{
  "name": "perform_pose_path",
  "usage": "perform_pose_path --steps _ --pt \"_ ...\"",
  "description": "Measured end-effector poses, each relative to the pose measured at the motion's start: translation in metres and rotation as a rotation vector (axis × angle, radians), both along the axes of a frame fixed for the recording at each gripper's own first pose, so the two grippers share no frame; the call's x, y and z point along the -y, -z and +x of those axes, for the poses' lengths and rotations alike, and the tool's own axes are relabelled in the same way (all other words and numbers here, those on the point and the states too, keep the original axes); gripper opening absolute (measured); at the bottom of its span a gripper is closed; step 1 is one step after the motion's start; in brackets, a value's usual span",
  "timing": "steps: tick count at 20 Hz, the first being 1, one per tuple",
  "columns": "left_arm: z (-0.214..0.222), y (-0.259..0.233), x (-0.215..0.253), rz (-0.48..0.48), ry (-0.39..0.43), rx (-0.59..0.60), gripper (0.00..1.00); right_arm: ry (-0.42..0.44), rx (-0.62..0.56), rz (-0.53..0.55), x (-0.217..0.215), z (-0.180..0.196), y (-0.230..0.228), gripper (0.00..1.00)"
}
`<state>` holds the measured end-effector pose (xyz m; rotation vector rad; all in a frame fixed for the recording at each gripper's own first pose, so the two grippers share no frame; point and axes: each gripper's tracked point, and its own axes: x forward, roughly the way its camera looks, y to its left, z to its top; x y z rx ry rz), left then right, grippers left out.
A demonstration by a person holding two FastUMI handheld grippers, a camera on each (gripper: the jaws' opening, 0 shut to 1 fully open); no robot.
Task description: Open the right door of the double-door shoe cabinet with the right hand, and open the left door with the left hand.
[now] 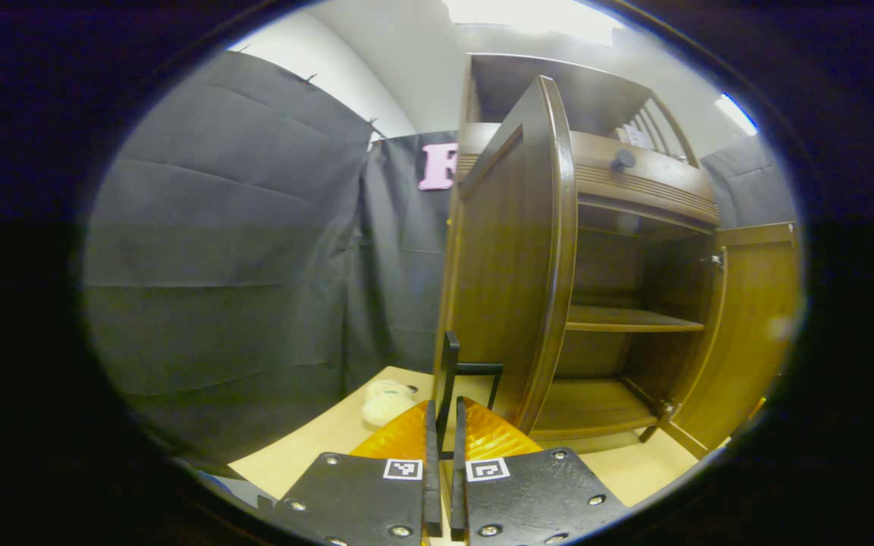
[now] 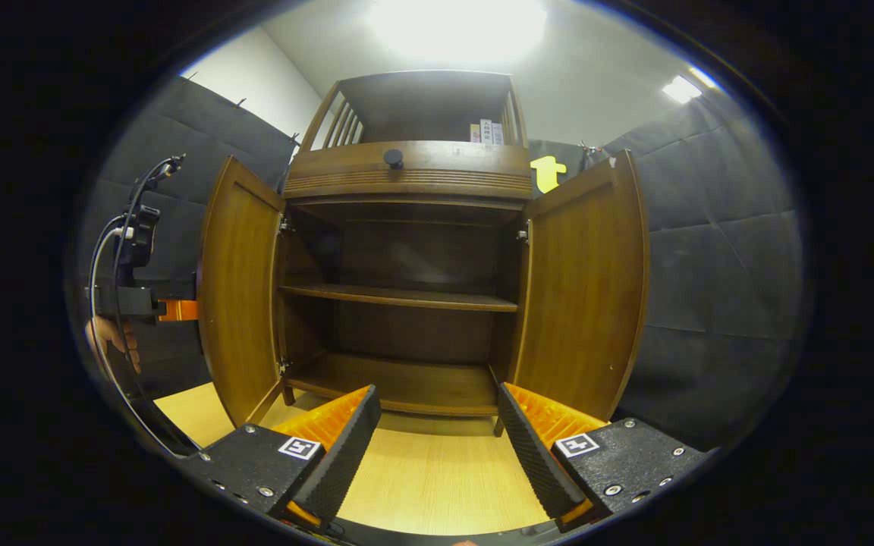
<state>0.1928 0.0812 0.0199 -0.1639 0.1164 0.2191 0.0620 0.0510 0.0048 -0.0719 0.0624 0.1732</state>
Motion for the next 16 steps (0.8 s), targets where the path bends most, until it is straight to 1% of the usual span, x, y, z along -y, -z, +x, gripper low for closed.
perform_pose_path --steps 1,2,3,4,6,7,8,9,11,12,13,16 --pt "0.001 0.001 -0.013 0.002 -0.012 -0.003 0.04 -0.009 0.000 0.002 -0.005 0.000 0.000 0.95" --pt "-0.003 0.004 -0.015 -0.003 0.000 -0.007 0.05 -0.017 -0.002 0.005 -0.010 0.000 0.000 0.96" --pt "-0.003 0.003 -0.016 0.004 0.004 -0.006 0.00 -0.026 -0.002 0.008 -0.015 0.000 -0.001 0.96" --pt "-0.004 0.002 -0.017 0.017 0.012 -0.008 0.05 -0.033 -0.001 0.009 -0.019 0.000 -0.002 0.96" --pt "-0.013 0.000 -0.024 0.030 0.001 0.006 0.05 -0.041 0.007 0.007 -0.025 0.000 -0.005 0.96" --pt "-0.019 0.002 -0.033 0.037 -0.020 0.008 0.02 -0.044 0.009 0.008 -0.029 -0.001 -0.006 0.96" --pt "-0.026 0.002 -0.045 0.045 -0.042 0.006 0.05 -0.047 0.011 0.007 -0.031 -0.001 -0.007 0.96" --pt "-0.033 0.002 -0.055 0.051 -0.063 0.006 0.00 -0.048 0.011 0.006 -0.032 -0.003 -0.007 0.96" --pt "-0.046 -0.002 -0.075 0.065 -0.092 0.016 0.02 -0.049 0.012 0.010 -0.036 -0.005 -0.010 0.96" --pt "-0.052 -0.004 -0.078 0.065 -0.082 0.025 0.02 -0.048 0.013 0.013 -0.037 -0.006 -0.012 0.96" --pt "-0.060 -0.010 -0.081 0.068 -0.078 0.035 0.05 -0.048 0.019 0.015 -0.038 -0.008 -0.015 0.96" --pt "-0.079 -0.025 -0.081 0.118 -0.051 0.062 0.05 -0.034 0.043 0.014 -0.036 -0.014 -0.024 0.96"
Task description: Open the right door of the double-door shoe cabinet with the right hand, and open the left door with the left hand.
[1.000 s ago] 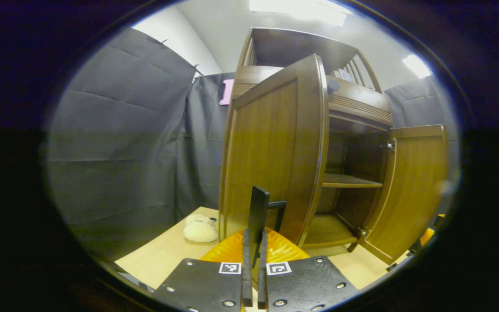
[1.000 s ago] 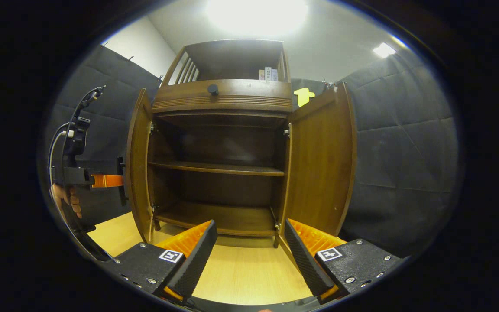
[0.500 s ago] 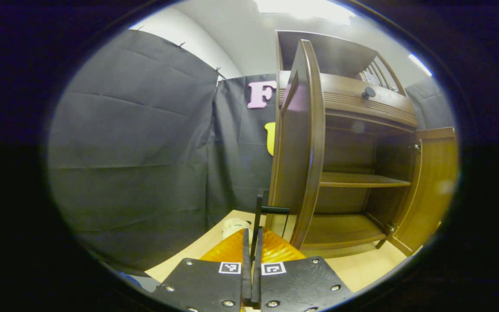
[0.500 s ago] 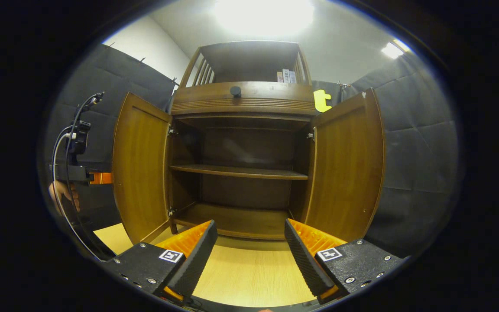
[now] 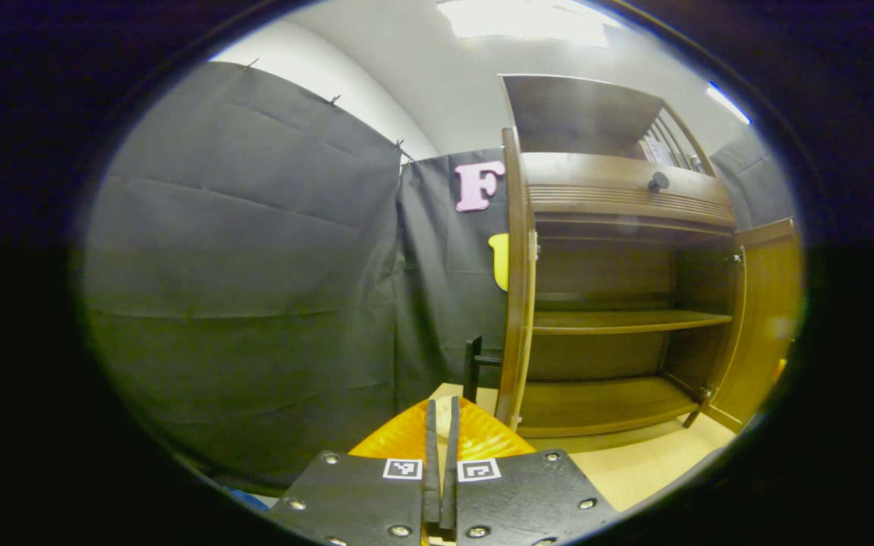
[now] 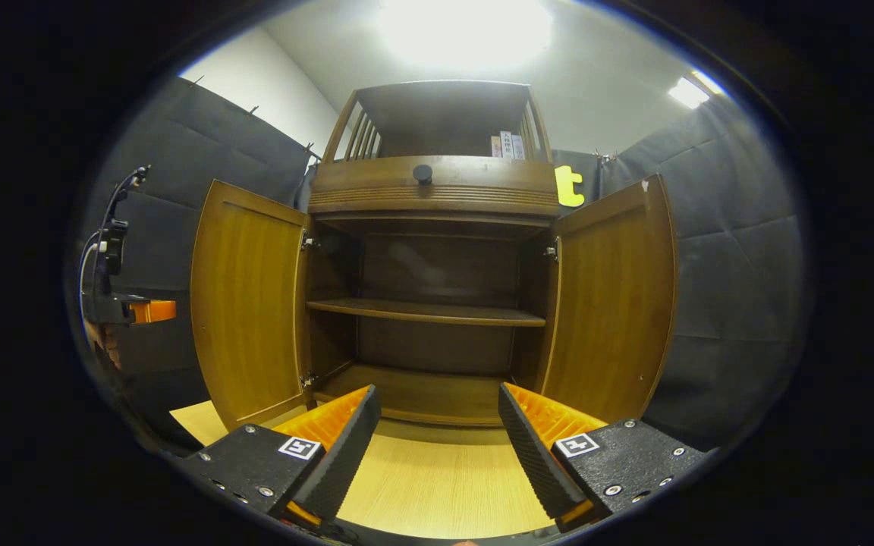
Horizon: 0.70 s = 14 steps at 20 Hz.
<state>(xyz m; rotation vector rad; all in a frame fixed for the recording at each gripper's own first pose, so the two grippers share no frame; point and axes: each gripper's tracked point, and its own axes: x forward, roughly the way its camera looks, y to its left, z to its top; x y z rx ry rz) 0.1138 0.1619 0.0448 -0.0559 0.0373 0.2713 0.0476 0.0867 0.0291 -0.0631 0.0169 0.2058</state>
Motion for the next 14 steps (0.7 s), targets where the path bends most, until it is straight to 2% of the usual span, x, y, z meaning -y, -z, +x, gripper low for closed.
perform_pose_path --steps 1,2,5,9,11,13,14 --pt "0.001 -0.007 0.005 0.014 0.021 0.011 0.05 0.008 0.007 0.003 0.004 -0.003 -0.004 0.96" --pt "-0.001 -0.011 0.008 0.026 0.039 0.021 0.00 0.015 0.012 0.006 0.008 -0.004 -0.007 0.96" --pt "-0.017 -0.022 0.028 0.037 0.093 0.037 0.05 0.036 0.028 0.016 0.022 -0.011 -0.018 0.96" --pt "-0.042 -0.036 0.081 0.013 0.146 0.060 0.01 0.046 0.070 0.028 0.044 -0.025 -0.035 0.96" --pt "-0.054 -0.040 0.101 0.033 0.158 0.062 0.05 0.045 0.081 0.030 0.057 -0.034 -0.037 0.96" --pt "-0.069 -0.041 0.122 0.038 0.176 0.057 0.00 0.040 0.067 0.034 0.068 -0.046 -0.034 0.96" --pt "-0.076 -0.041 0.134 0.041 0.185 0.052 0.12 0.039 0.065 0.042 0.075 -0.051 -0.033 0.95"
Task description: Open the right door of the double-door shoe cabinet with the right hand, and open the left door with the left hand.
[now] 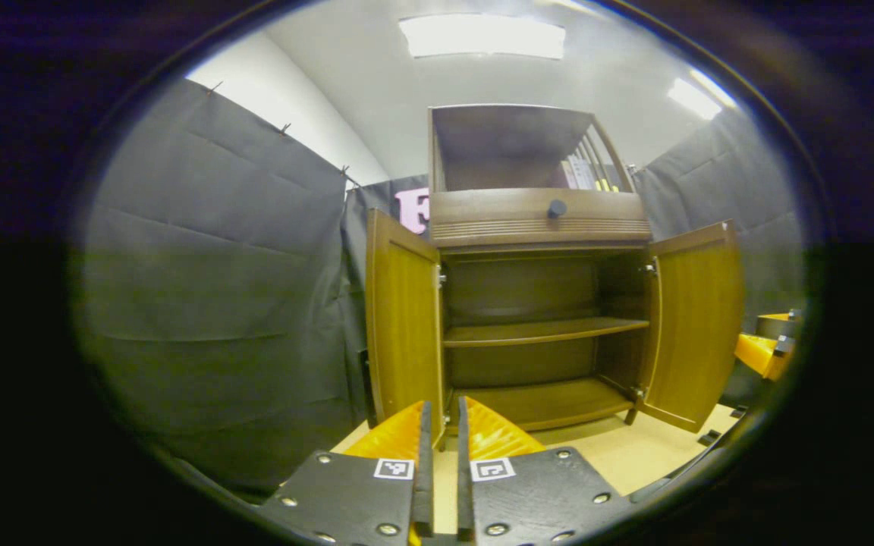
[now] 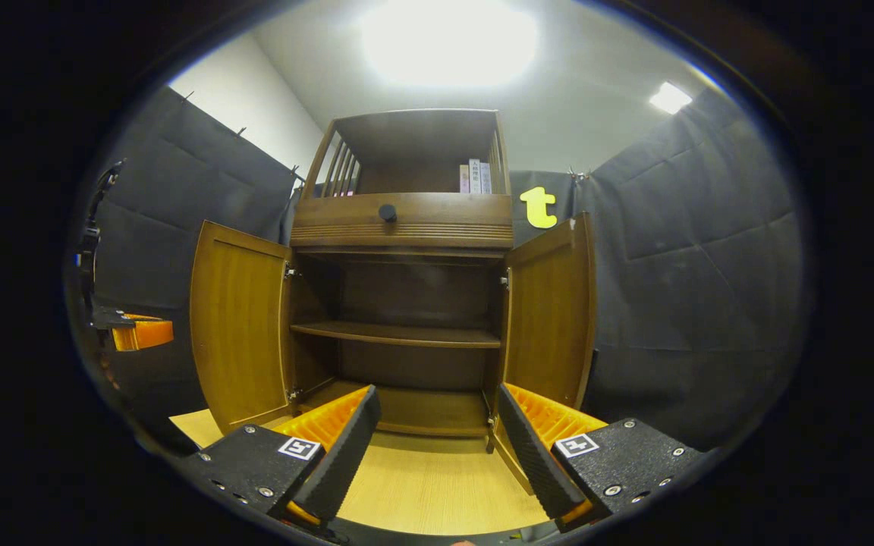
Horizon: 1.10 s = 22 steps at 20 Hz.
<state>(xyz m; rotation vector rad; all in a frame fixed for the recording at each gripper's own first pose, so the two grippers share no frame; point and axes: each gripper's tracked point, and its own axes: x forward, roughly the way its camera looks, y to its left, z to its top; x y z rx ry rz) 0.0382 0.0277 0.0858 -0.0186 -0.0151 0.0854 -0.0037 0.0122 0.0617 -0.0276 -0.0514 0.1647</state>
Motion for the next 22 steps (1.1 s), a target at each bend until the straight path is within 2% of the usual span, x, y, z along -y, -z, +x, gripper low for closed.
perform_pose_path --steps 1,2,5,9,22 --pt "-0.005 -0.001 0.007 0.008 -0.003 -0.002 0.24 0.002 -0.007 0.007 0.006 -0.006 0.002 0.95" --pt "-0.013 -0.001 0.013 0.012 -0.006 -0.005 0.20 -0.004 -0.015 0.012 0.010 -0.011 0.004 0.96" --pt "-0.034 -0.002 0.035 0.003 0.010 0.009 0.54 0.002 -0.023 0.023 0.024 -0.026 0.005 0.96" --pt "-0.058 0.002 0.052 0.033 -0.009 -0.002 1.00 -0.002 -0.038 0.049 0.035 -0.040 0.009 0.96" --pt "-0.072 -0.009 0.062 0.026 -0.050 0.022 1.00 0.006 -0.047 0.088 0.050 -0.043 0.005 0.96"
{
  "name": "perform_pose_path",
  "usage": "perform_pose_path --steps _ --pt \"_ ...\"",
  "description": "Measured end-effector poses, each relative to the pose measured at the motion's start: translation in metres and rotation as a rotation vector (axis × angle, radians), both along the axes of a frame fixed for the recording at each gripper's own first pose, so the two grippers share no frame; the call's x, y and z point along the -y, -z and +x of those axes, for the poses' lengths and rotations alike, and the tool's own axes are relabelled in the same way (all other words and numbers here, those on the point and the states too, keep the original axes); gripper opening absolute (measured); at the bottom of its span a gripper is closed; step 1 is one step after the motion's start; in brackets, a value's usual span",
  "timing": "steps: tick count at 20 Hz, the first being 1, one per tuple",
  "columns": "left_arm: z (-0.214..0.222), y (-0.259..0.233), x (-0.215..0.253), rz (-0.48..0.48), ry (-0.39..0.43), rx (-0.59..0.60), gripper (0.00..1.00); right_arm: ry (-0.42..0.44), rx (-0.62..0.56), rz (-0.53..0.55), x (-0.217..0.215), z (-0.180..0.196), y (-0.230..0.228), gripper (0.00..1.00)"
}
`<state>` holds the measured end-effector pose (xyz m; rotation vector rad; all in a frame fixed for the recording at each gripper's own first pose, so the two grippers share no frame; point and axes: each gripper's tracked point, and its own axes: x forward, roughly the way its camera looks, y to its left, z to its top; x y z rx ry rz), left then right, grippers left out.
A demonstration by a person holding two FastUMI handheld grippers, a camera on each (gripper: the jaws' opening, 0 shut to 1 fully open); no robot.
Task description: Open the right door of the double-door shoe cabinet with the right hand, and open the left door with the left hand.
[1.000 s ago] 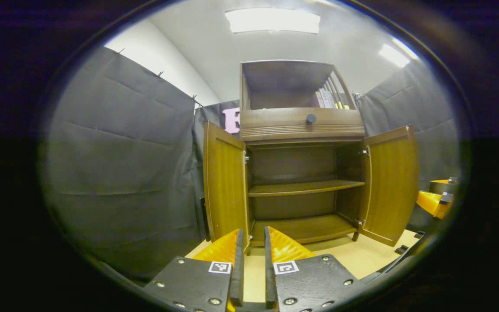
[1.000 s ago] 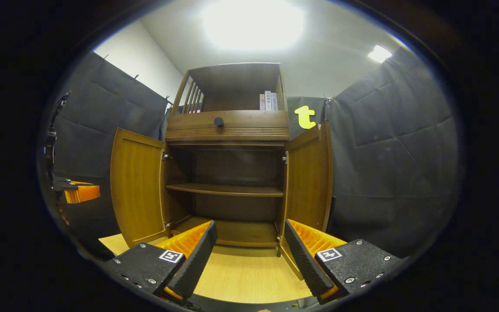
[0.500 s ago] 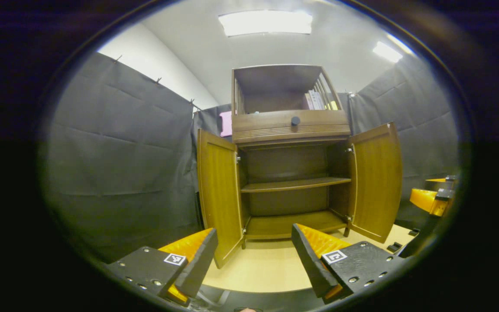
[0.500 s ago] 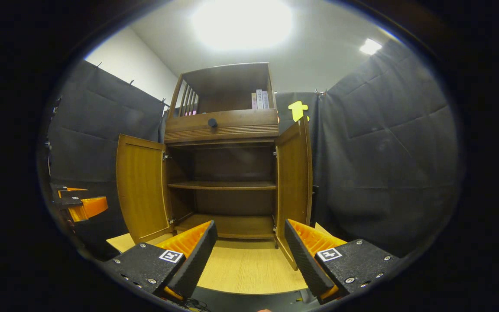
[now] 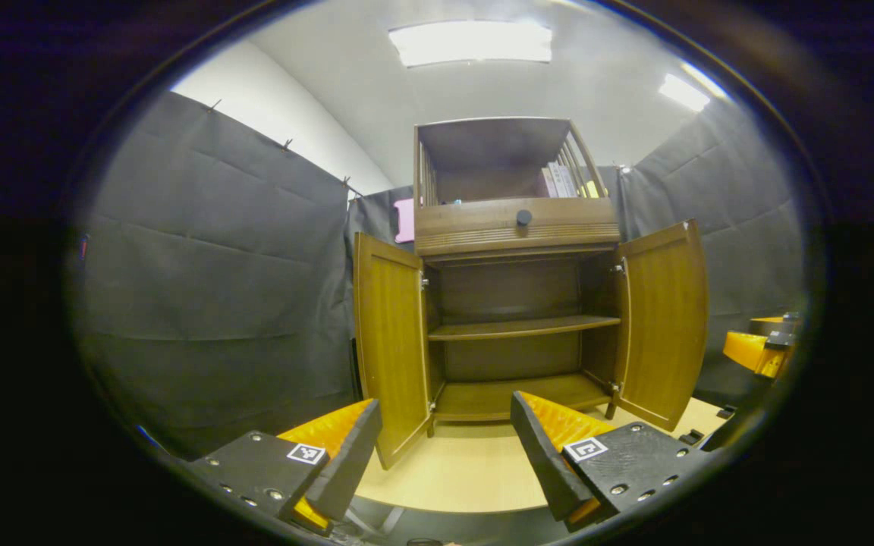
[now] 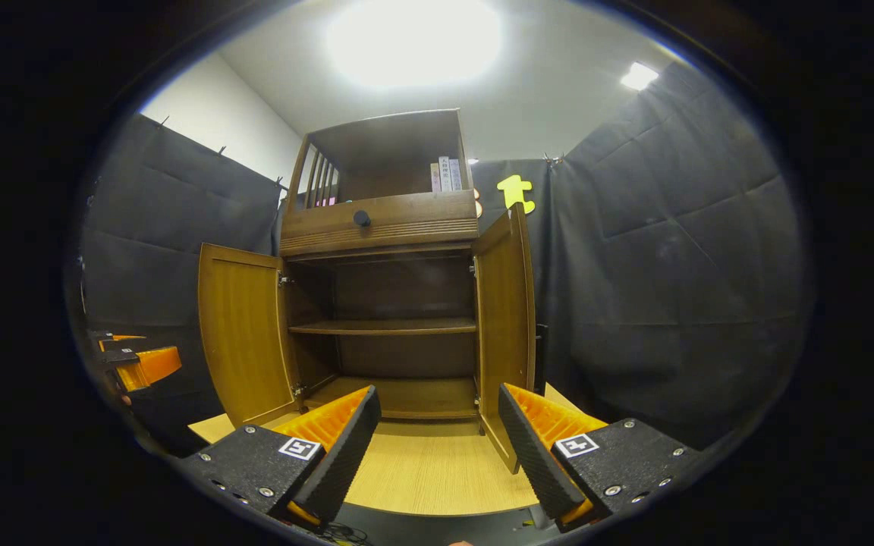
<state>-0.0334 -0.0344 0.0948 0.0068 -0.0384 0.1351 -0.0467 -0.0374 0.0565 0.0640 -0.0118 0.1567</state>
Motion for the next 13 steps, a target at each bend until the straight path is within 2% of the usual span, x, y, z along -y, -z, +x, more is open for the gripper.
perform_pose_path --steps 13 --pt "0.008 -0.006 -0.009 0.001 -0.007 0.018 1.00 0.008 0.014 0.004 -0.006 0.014 -0.006 0.95"
